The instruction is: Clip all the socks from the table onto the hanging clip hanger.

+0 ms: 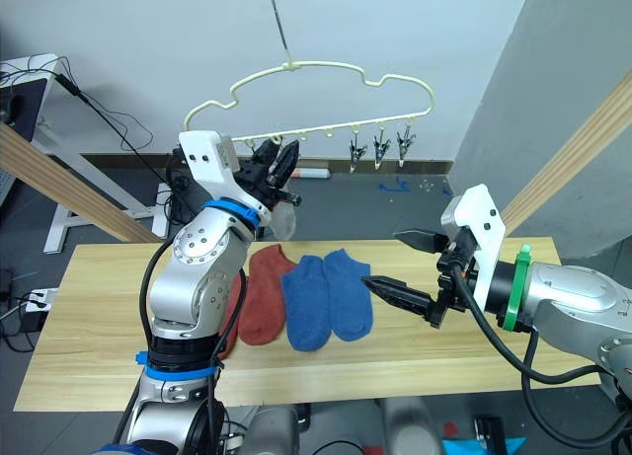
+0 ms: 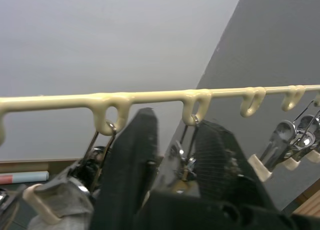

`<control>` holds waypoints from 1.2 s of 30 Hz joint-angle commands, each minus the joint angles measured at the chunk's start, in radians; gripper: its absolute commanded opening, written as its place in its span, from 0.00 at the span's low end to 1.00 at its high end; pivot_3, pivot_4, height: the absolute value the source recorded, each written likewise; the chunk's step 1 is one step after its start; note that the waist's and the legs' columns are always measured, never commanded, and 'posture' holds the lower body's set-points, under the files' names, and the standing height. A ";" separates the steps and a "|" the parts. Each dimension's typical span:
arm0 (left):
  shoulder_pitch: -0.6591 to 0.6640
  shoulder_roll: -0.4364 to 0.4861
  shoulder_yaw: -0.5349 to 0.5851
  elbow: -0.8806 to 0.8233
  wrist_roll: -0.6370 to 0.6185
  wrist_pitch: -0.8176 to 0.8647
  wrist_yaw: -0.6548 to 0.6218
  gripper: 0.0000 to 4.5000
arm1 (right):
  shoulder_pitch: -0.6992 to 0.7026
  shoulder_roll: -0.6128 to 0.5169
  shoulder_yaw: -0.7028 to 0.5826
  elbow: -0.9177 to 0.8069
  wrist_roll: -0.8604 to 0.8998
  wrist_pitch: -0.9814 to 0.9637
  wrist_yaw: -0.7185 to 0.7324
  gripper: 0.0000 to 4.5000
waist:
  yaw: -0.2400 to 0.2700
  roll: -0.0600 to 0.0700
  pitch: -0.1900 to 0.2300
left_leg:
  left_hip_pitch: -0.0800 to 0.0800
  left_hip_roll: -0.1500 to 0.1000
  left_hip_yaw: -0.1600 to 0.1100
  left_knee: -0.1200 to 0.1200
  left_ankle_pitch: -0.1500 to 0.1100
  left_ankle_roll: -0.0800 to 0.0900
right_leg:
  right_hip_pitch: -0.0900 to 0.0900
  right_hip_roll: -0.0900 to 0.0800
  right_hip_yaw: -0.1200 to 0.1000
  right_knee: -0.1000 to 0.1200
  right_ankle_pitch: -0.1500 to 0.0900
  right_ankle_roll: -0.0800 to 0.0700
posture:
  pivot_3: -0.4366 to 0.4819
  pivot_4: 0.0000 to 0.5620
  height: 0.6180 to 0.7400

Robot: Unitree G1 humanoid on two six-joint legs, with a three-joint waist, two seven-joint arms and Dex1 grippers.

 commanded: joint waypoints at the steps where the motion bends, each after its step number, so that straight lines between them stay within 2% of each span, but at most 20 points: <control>1: -0.005 0.002 -0.007 -0.043 0.010 -0.003 0.006 0.59 | -0.005 -0.006 -0.011 -0.025 0.021 -0.025 0.009 1.00 | 0.000 0.000 0.000 | 0.000 0.000 0.000 0.000 0.000 0.000 | 0.000 0.000 0.000 0.000 0.000 0.000 | 0.14 0.68 1.00; 2: -0.003 0.001 -0.008 -0.044 0.011 -0.004 0.007 0.65 | -0.005 -0.007 -0.010 -0.025 0.021 -0.025 0.009 1.00 | 0.000 0.000 0.000 | 0.000 0.000 0.000 0.000 0.000 0.000 | 0.000 0.000 0.000 0.000 0.000 0.000 | 0.14 0.68 1.00; 18: 0.004 -0.015 -0.008 -0.053 -0.017 -0.013 -0.008 0.65 | 0.006 -0.011 -0.007 -0.024 0.013 -0.032 0.013 1.00 | 0.000 0.000 0.000 | 0.000 0.000 0.000 0.000 0.000 0.000 | 0.000 0.000 0.000 0.000 0.000 0.000 | 0.13 0.67 1.00; 19: 0.005 -0.015 -0.009 -0.055 -0.015 -0.012 -0.007 0.56 | 0.006 -0.011 -0.007 -0.024 0.014 -0.032 0.012 1.00 | 0.000 0.000 0.000 | 0.000 0.000 0.000 0.000 0.000 0.000 | 0.000 0.000 0.000 -0.001 0.000 0.000 | 0.13 0.67 1.00; 20: 0.005 -0.014 -0.010 -0.056 -0.011 -0.012 -0.005 0.52 | 0.006 -0.011 -0.007 -0.025 0.014 -0.032 0.012 1.00 | 0.000 0.000 0.000 | 0.000 0.000 0.000 0.000 0.000 0.000 | 0.000 0.000 0.000 -0.001 0.000 0.000 | 0.13 0.67 1.00; 23: 0.005 -0.013 -0.011 -0.058 -0.002 -0.004 0.000 0.32 | 0.007 -0.012 -0.007 -0.025 0.013 -0.032 0.012 1.00 | 0.000 0.000 0.000 | 0.000 0.000 0.000 -0.001 0.000 0.000 | 0.000 0.000 0.000 -0.001 0.000 0.000 | 0.13 0.67 1.00; 36: 0.019 -0.001 -0.023 -0.069 0.024 -0.002 0.003 0.32 | 0.005 -0.011 -0.005 -0.022 0.012 -0.031 0.014 1.00 | 0.000 0.000 0.000 | 0.000 0.000 0.000 -0.001 0.000 0.000 | 0.000 0.000 0.000 -0.001 0.000 0.000 | 0.14 0.67 1.00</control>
